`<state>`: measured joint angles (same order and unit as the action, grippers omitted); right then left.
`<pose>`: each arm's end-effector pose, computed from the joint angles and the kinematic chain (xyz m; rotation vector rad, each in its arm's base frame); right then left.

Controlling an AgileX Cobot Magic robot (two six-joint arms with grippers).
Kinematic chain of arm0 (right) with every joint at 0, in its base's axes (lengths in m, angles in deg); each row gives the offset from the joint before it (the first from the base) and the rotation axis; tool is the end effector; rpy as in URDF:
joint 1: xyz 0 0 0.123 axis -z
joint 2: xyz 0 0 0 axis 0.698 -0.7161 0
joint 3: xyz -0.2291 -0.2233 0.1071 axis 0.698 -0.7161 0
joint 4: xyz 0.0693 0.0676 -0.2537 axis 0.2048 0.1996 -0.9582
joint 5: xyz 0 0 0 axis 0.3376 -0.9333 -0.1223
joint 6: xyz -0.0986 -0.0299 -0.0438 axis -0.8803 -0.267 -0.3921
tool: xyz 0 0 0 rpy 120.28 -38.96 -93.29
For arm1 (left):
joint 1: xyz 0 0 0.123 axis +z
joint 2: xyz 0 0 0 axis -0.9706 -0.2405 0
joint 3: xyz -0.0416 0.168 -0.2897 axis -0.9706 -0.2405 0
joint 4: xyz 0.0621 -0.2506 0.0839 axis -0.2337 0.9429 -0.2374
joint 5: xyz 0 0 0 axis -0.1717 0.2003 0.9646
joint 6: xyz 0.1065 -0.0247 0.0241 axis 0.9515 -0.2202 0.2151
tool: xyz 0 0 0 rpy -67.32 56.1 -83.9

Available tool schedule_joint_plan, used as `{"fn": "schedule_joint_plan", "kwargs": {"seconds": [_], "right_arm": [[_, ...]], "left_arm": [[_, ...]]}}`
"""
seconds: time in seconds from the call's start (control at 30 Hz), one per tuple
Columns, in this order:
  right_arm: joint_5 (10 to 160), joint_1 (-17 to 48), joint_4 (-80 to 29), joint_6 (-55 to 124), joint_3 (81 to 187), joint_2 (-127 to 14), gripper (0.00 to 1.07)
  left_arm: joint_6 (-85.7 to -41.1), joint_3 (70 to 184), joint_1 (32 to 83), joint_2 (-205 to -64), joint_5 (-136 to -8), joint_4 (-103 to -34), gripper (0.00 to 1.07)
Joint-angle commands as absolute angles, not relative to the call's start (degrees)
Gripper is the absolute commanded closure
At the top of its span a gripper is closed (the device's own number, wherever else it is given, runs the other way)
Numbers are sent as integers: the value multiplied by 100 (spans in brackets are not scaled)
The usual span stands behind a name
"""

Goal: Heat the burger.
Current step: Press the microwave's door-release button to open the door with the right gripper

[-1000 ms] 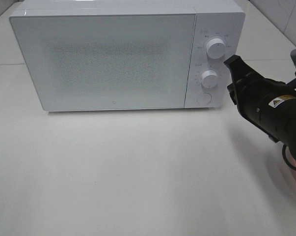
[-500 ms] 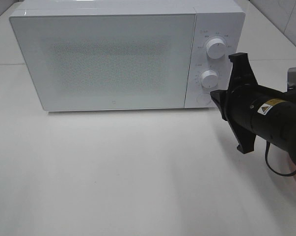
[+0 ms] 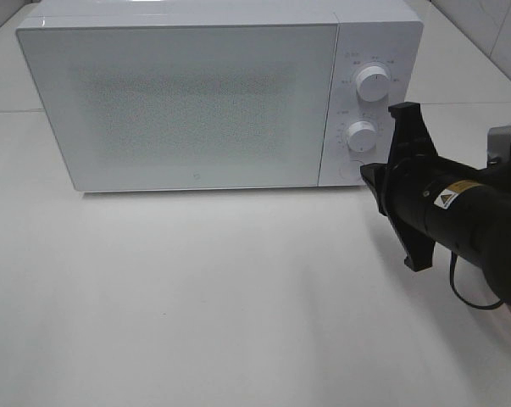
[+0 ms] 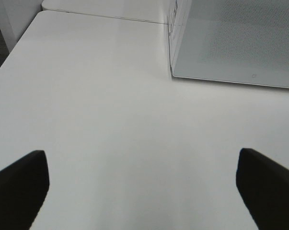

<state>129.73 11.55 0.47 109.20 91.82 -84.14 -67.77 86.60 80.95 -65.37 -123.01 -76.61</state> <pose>0.2742 0.1333 0.1760 1.1628 1.7162 1.0653 -0.0246 -0.0134 0.2813 -0.0885 2.0325 -0.0902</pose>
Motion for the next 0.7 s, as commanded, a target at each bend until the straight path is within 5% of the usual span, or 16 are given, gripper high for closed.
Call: {"fn": "schedule_joint_plan", "kwargs": {"seconds": [0.03, 0.7], "right_arm": [[13431, 1183, -27, 11104, 9188, -8787, 107], [13804, 2284, -1282, 11831, 9594, -9772, 107]], "left_arm": [[-6794, 8655, 8066, -6457, -12238, -7626, 9], [-6794, 8655, 8066, -6457, -12238, -7626, 9]]}}
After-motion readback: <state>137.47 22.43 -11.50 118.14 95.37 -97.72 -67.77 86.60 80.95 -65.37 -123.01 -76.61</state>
